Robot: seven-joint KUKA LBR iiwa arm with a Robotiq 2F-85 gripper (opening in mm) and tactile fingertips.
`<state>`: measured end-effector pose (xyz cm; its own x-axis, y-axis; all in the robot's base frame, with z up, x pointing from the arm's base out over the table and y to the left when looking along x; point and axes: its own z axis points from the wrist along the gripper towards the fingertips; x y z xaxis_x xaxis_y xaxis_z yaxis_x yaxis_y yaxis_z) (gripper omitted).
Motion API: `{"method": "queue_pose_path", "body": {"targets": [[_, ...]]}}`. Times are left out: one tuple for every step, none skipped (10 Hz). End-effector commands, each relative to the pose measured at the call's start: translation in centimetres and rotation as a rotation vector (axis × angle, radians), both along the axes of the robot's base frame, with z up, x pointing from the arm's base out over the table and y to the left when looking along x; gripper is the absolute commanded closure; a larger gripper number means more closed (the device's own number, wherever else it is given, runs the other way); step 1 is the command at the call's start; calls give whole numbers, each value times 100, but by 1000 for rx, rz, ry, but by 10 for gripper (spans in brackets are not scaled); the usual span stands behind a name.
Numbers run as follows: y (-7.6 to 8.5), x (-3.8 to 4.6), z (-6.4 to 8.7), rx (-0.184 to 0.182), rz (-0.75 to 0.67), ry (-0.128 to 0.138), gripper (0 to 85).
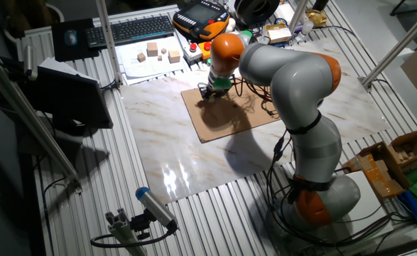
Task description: Hold a small block with the gripper and sweep it from left to right on the table
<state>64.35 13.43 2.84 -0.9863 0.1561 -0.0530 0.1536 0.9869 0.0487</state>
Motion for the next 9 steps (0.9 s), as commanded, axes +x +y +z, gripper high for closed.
{"method": "queue_pose_path", "body": {"targets": [[17, -2, 2, 0, -1, 0, 843], [33, -7, 2, -1, -3, 0, 843], [40, -7, 2, -3, -3, 0, 843], [49, -3, 0, -3, -4, 0, 843], [63, -6, -7, -3, -6, 0, 843], [74, -8, -6, -4, -8, 0, 843], [83, -8, -5, -4, -9, 0, 843], [95, -8, -5, -4, -9, 0, 843], [114, -8, 3, -5, -12, 0, 843]]}}
